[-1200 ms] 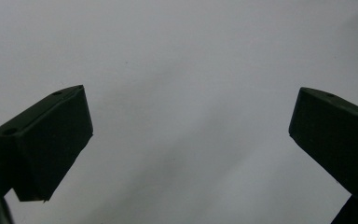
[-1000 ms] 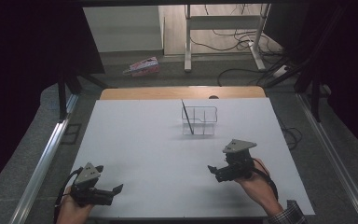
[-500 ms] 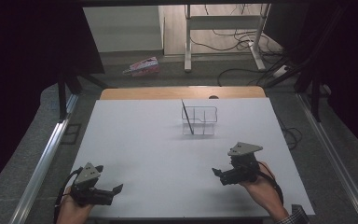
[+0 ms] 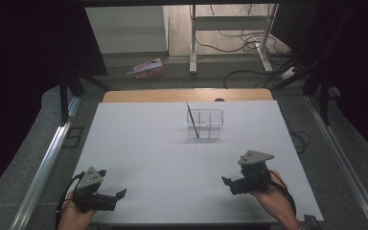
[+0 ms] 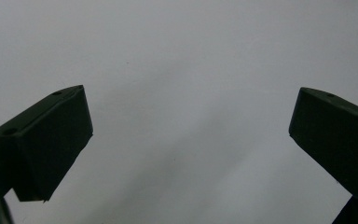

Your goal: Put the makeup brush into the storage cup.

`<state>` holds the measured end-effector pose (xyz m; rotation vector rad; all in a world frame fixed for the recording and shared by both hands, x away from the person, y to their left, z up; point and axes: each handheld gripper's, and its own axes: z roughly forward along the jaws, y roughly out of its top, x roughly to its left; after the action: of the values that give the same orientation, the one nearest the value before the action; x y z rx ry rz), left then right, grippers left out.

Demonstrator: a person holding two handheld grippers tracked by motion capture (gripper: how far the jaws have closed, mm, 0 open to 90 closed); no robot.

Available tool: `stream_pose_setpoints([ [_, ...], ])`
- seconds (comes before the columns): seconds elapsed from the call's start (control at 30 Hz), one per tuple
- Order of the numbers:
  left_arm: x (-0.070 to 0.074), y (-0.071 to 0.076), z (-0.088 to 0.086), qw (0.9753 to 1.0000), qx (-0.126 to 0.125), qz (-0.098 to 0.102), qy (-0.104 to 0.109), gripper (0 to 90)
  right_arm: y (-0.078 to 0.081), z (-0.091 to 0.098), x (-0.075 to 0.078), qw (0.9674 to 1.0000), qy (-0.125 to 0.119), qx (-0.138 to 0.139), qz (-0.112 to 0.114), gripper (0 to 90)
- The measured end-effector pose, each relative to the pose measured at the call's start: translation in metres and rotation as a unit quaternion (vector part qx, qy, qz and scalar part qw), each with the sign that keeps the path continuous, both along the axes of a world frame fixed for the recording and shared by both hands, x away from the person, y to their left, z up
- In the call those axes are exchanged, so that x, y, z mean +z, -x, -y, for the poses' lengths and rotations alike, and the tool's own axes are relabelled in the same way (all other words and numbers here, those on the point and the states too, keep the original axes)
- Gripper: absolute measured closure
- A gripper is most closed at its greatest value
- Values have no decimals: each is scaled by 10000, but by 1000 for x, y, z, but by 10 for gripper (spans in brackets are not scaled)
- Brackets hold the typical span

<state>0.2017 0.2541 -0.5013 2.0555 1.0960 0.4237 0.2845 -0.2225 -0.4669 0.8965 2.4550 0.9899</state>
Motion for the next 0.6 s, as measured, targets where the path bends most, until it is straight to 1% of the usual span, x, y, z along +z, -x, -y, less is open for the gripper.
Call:
stream_pose_setpoints([
  [0.4, 0, 0, 0, 10000, -1, -5, 11, 0, 7, 8, -1, 10000, 14, -43, -40, 10],
  [0.6, 0, 0, 0, 10000, -3, -10, 9, 0, 10, 13, -2, 9999, 22, -109, -58, 8],
])
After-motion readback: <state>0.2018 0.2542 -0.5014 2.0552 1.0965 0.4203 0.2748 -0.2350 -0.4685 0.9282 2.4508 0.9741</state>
